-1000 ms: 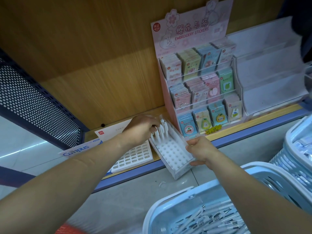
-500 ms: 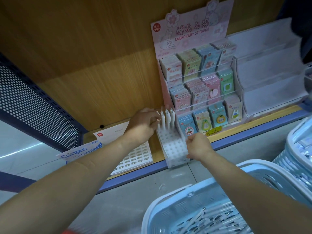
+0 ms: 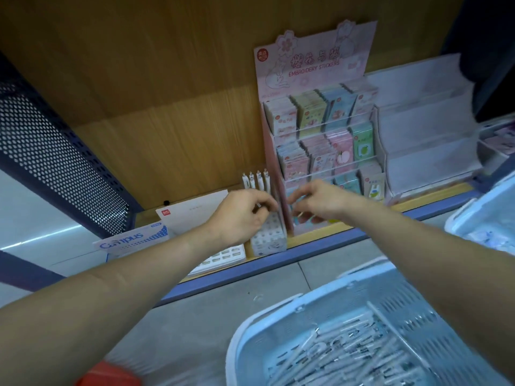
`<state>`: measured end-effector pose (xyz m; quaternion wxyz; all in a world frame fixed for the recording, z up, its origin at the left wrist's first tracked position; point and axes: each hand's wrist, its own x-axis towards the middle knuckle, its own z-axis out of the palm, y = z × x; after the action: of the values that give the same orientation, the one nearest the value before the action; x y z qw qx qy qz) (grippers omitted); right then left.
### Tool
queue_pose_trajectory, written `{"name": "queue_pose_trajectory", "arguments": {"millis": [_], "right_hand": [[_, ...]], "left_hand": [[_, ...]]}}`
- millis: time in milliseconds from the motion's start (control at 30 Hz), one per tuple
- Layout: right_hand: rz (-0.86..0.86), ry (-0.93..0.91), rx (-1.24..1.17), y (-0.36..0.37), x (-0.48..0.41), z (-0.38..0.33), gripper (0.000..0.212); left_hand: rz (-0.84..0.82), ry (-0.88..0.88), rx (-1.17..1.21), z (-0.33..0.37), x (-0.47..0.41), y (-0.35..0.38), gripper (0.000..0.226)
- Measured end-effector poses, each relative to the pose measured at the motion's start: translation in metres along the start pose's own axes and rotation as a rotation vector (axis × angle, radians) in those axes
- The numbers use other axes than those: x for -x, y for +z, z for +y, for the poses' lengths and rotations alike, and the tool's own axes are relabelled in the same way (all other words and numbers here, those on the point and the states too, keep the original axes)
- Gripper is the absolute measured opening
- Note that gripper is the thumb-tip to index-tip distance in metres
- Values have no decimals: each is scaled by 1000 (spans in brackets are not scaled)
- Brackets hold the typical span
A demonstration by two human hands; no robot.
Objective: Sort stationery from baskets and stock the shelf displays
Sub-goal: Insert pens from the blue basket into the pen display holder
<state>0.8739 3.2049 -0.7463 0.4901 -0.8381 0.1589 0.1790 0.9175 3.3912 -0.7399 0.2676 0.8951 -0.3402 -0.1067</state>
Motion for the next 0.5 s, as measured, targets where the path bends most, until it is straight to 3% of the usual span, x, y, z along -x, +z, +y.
{"name": "queue_pose_trajectory", "arguments": {"millis": [67, 167, 333, 400, 500], "right_hand": [[-129, -51, 87, -26, 21, -20, 10], [-329, -63, 206, -46, 51, -32, 14], [-634, 94, 624, -42, 107, 19, 11], [-661, 141, 644, -35, 127, 58, 15], [-522, 32, 736, -19, 135, 109, 37]], "left_hand": [[-51, 25, 80, 22, 5, 0, 31], [-209, 52, 174, 57, 16, 2, 30], [-498, 80, 152, 97, 34, 35, 30], [-597, 118, 8, 107, 42, 55, 26], [-647, 204, -238, 114, 56, 91, 29]]}}
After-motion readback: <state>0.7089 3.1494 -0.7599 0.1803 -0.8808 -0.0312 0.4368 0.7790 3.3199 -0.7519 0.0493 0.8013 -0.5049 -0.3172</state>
